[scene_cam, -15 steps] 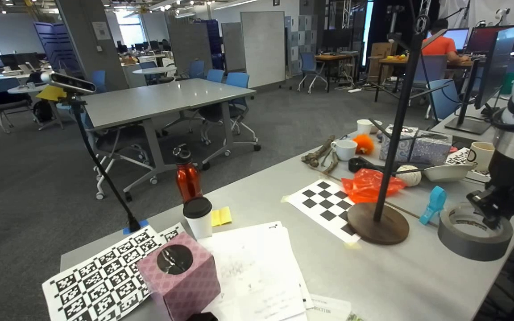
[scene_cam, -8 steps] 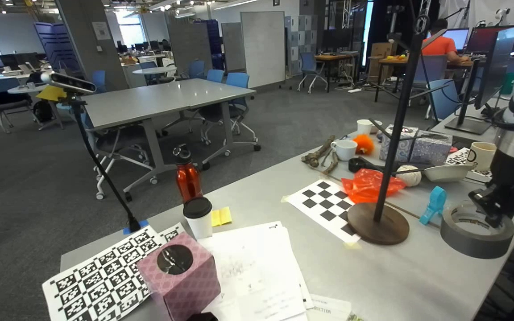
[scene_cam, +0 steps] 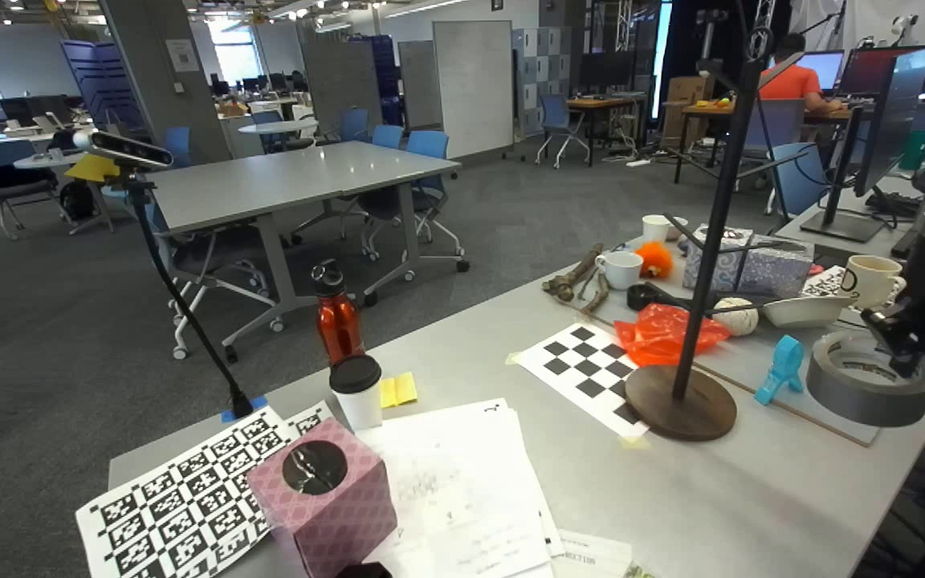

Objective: Hang the gray masking tape on the stand

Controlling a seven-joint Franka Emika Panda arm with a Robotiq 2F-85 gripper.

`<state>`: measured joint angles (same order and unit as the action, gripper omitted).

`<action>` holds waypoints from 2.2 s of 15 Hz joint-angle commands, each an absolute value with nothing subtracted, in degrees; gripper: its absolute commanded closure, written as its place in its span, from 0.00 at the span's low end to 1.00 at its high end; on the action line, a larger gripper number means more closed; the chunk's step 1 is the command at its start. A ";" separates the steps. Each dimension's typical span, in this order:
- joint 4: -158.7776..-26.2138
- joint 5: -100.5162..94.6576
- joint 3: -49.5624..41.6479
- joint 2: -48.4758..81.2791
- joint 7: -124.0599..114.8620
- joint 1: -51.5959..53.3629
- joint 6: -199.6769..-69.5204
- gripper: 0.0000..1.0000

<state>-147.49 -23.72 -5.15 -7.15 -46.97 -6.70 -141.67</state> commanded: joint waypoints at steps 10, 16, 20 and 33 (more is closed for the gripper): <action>-147.49 -22.12 -3.90 -12.65 -48.37 -11.83 -145.36 0.84; -147.46 -21.06 -4.13 -12.58 -48.27 -11.99 -146.66 0.96; -147.26 -18.63 -5.35 -11.90 -47.42 -12.13 -149.17 0.96; -147.42 -5.12 -8.08 -7.73 -41.15 -14.10 -160.71 0.84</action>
